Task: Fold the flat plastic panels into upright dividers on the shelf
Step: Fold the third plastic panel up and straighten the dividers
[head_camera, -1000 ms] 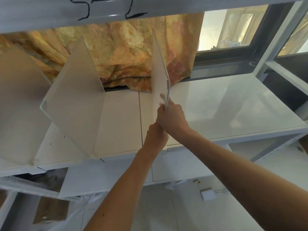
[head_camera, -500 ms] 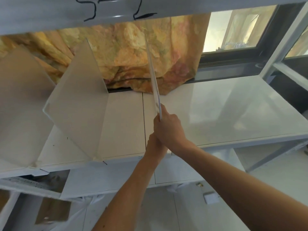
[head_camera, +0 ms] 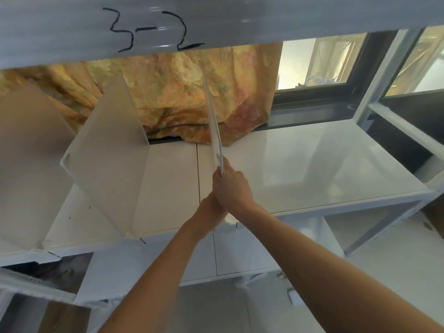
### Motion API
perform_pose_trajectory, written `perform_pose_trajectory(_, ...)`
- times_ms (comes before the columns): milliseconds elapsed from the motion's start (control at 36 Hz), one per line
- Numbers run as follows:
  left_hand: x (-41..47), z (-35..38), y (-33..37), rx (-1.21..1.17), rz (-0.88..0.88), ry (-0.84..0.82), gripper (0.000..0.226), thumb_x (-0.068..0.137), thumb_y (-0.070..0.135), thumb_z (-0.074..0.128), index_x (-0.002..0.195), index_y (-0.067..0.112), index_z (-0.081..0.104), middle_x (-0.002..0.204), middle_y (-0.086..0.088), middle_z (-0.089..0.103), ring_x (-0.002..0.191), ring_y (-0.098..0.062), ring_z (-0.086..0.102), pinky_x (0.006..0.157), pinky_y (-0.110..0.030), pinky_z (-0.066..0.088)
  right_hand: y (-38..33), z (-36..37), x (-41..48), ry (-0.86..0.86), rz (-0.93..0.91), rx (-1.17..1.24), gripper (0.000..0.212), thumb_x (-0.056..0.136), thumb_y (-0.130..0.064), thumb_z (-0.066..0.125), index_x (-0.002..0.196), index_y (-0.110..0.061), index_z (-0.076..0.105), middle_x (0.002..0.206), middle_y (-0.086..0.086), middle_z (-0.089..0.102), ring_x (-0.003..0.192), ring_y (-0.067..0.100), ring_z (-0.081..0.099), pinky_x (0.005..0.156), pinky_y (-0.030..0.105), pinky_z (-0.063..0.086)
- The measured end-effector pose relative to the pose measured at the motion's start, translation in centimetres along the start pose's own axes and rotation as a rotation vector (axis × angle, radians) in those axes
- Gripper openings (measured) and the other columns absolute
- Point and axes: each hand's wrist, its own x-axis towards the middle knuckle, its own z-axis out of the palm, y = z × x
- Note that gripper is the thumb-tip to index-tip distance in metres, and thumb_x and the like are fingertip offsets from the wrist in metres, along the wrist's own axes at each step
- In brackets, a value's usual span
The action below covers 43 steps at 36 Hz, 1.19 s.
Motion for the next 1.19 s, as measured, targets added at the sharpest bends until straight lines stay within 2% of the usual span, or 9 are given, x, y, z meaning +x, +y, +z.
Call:
perform_pose_trajectory(56,-0.2,-0.8,-0.3,-0.012,-0.023,-0.044,0.03,0.094,0.008,0.039,0.117,0.017,0.055,0.113,-0.008,0.066,0.1,-0.021,0.061,0.072,-0.025,0.045,0.2,-0.1,0.0,-0.026,0.011,-0.011,0.045,0.098,-0.019,0.032,0.142,-0.023,0.029,0.106,0.022,0.062,0.093,0.039,0.058,0.081,0.045,0.051)
perform_pose_trajectory(139,-0.6,-3.2,0.1,-0.166,-0.01,-0.06,0.049,0.086,-0.003,0.04,0.119,0.026,0.061,0.123,0.004,0.065,0.107,-0.012,0.058,0.095,-0.029,0.046,0.1,-0.3,0.0,-0.051,0.017,-0.006,0.044,0.099,-0.019,0.032,0.143,-0.023,0.029,0.108,0.022,0.062,0.095,0.039,0.057,0.082,0.045,0.05)
perform_pose_trajectory(278,-1.5,-5.3,3.3,-0.586,-0.016,0.136,0.035,0.099,0.032,0.046,0.132,0.022,0.051,0.134,0.006,0.055,0.124,-0.013,0.052,0.109,-0.036,0.04,0.1,-0.2,-0.1,-0.043,0.003,-0.026,0.044,0.1,-0.024,0.031,0.144,-0.023,0.028,0.112,0.021,0.063,0.1,0.04,0.058,0.085,0.047,0.05)
perform_pose_trajectory(361,-1.7,-5.3,5.5,-0.616,0.075,0.12,0.028,0.097,0.048,0.043,0.118,0.038,0.058,0.127,0.018,0.056,0.128,-0.007,0.045,0.113,-0.037,0.033,0.1,-0.2,-0.1,-0.039,0.007,-0.031,0.045,0.1,-0.024,0.031,0.145,-0.025,0.027,0.114,0.02,0.062,0.102,0.04,0.058,0.087,0.048,0.049)
perform_pose_trajectory(472,-1.7,-3.9,7.6,-0.639,0.118,0.117,0.067,0.08,0.073,0.046,0.137,0.038,0.046,0.139,0.015,0.052,0.13,-0.006,0.045,0.115,-0.04,0.03,0.3,0.1,0.2,-0.027,0.011,-0.021,0.04,0.096,-0.027,0.032,0.136,-0.028,0.031,0.109,0.015,0.065,0.095,0.039,0.06,0.082,0.05,0.051)
perform_pose_trajectory(611,-2.2,-3.2,8.3,-0.685,0.087,0.113,0.08,0.087,0.07,0.035,0.141,0.01,0.04,0.146,-0.021,0.041,0.135,-0.038,0.039,0.112,-0.052,0.03,0.7,0.2,0.5,-0.025,0.013,-0.007,0.035,0.095,-0.031,0.033,0.13,-0.03,0.034,0.104,0.011,0.067,0.089,0.037,0.062,0.078,0.049,0.052)
perform_pose_trajectory(750,-2.0,-3.4,8.1,-0.697,0.134,0.171,0.098,0.056,0.089,0.052,0.136,0.032,0.049,0.128,0.007,0.061,0.124,-0.01,0.053,0.114,-0.042,0.032,1.0,0.9,0.9,-0.003,-0.001,-0.03,0.043,0.095,-0.031,0.034,0.138,-0.029,0.028,0.101,0.012,0.068,0.086,0.036,0.063,0.073,0.045,0.052)
perform_pose_trajectory(972,-1.5,-2.7,8.5,-0.721,0.135,0.205,0.082,0.072,0.072,0.054,0.14,0.027,0.045,0.139,0.005,0.053,0.13,-0.01,0.045,0.115,-0.041,0.029,1.6,1.1,0.9,0.026,-0.06,-0.085,0.042,0.096,-0.03,0.035,0.136,-0.023,0.03,0.101,0.008,0.067,0.073,0.027,0.054,0.064,0.038,0.043)
perform_pose_trajectory(1194,-2.2,-3.1,8.4,-0.77,0.109,0.107,0.077,0.078,0.066,0.053,0.144,0.029,0.038,0.138,0.015,0.043,0.131,-0.002,0.035,0.119,-0.038,0.017,1.4,1.1,1.2,-0.042,0.021,-0.056,0.05,0.094,-0.035,0.031,0.143,-0.035,0.02,0.108,0.011,0.066,0.094,0.036,0.063,0.074,0.043,0.047)
